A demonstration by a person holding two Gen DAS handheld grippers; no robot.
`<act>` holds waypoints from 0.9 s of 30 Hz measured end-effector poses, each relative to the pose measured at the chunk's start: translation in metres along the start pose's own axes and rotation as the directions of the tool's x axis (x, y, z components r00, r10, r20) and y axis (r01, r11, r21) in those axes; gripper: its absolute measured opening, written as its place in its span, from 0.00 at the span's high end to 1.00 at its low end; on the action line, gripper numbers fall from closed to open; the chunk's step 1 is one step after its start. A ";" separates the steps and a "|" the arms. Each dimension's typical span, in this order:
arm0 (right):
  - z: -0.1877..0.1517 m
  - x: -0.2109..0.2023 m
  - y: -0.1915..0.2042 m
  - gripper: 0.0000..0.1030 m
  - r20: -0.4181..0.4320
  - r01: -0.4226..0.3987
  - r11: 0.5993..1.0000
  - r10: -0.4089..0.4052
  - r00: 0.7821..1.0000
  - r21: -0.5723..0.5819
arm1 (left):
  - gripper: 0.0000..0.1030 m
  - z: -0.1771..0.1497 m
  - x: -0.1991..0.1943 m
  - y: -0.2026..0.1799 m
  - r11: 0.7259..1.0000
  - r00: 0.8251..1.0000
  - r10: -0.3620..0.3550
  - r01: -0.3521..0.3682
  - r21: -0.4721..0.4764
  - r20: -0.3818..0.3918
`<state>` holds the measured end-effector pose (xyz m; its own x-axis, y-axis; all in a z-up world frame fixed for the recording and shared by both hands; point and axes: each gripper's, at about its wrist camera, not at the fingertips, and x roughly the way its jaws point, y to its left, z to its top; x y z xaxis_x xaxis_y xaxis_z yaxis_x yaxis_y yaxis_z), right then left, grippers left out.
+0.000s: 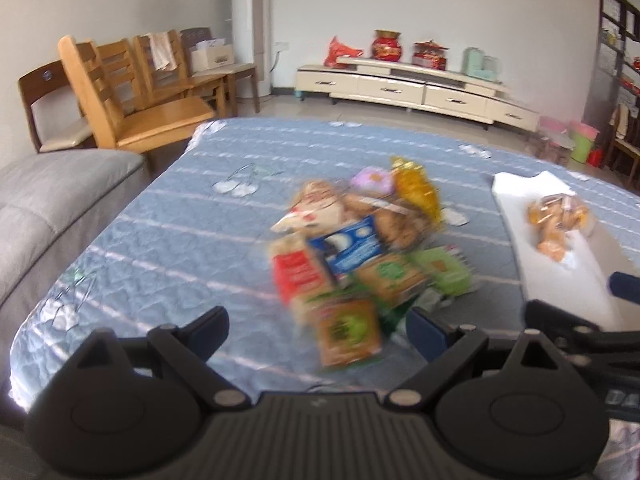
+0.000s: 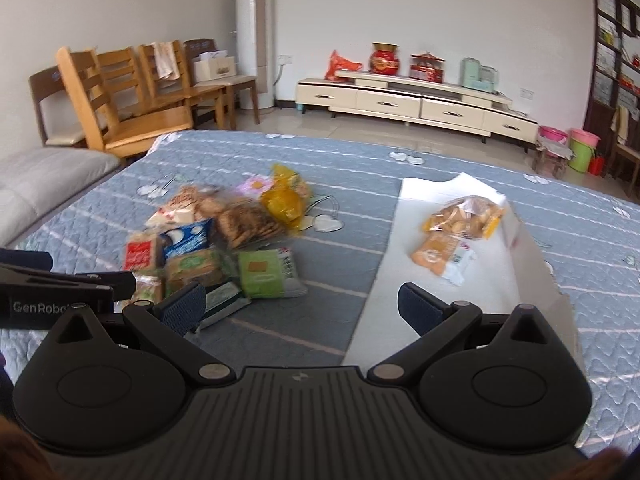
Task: Organize snacks
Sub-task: 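Grasp the red-labelled bread packet with the left tool while the right tool moves to the pile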
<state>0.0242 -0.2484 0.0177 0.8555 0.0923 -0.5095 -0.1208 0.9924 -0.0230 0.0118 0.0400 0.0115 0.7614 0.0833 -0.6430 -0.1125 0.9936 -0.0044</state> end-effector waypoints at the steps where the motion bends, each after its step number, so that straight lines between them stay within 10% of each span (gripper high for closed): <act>1: -0.002 0.001 0.002 0.00 -0.001 -0.005 1.000 0.005 1.000 -0.012 | 0.08 -0.003 0.004 0.006 1.000 1.000 0.015 -0.015 -0.011 -0.009; 21: -0.018 0.021 0.005 0.00 -0.038 -0.075 0.997 0.075 0.996 0.005 | 0.06 0.036 0.117 0.029 0.989 0.988 0.029 -0.050 -0.140 -0.154; 25: -0.021 0.024 0.015 0.00 -0.053 -0.109 0.994 0.108 0.993 -0.020 | 0.49 0.034 0.113 0.042 0.993 0.991 -0.010 -0.005 -0.119 -0.132; 27: -0.022 0.026 0.022 0.00 -0.064 -0.131 0.991 0.129 0.990 -0.030 | 0.54 0.033 0.109 0.049 0.996 0.991 -0.029 0.017 -0.085 -0.132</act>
<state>0.0328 -0.2255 -0.0149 0.7986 0.2140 -0.5625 -0.2470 0.9688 0.0178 0.1101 0.1000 -0.0336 0.6734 0.0442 -0.7380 -0.1529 0.9850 -0.0805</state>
